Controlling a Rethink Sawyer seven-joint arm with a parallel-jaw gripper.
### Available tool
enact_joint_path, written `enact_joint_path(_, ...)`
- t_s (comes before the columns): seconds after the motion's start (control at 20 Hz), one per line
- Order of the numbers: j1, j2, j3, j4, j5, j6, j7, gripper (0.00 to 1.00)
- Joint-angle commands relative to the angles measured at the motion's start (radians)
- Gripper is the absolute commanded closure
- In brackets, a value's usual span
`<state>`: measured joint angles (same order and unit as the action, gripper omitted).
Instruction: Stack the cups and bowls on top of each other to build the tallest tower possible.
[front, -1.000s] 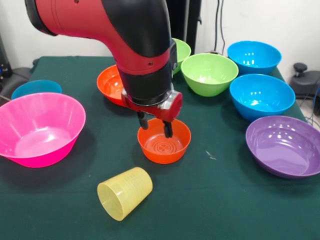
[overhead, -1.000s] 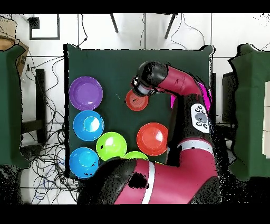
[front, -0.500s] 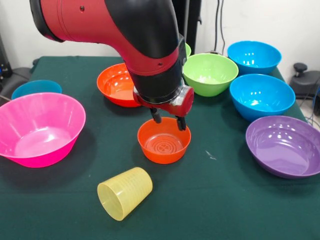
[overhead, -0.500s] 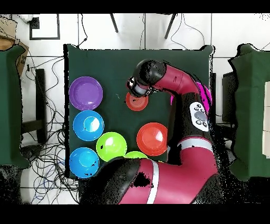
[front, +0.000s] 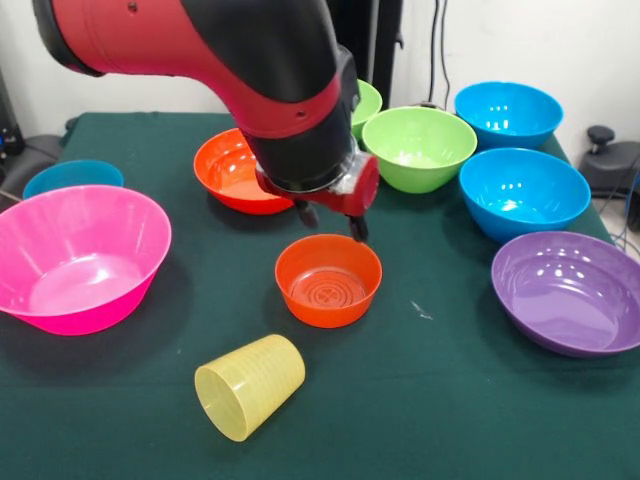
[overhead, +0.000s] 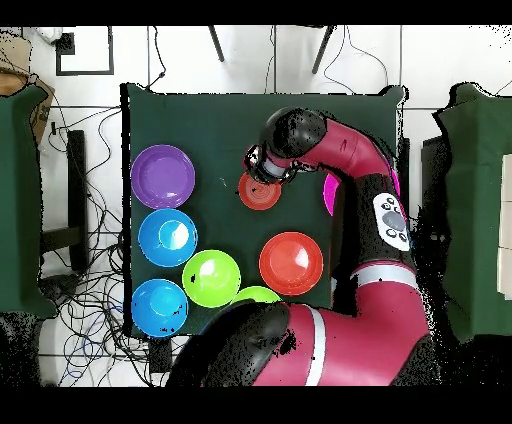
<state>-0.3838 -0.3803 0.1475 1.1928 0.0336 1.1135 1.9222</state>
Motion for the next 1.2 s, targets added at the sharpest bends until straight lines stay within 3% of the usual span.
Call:
enact_joint_path(0.05, -0.024, 0.031, 0.115, -0.074, -0.132, 0.173, -0.336, 0.0)
enact_joint_path(0.3, -0.024, 0.063, 0.127, -0.179, -0.163, 0.424, -0.304, 0.0)
enact_joint_path(0.5, -0.029, 0.091, 0.13, -0.207, -0.19, 0.461, -0.295, 0.0)
enact_joint_path(0.95, -0.037, 0.224, 0.133, -0.455, -0.308, 0.577, -0.313, 0.0)
enact_joint_path(1.2, -0.043, 0.303, 0.14, -0.568, -0.364, 0.574, -0.356, 0.0)
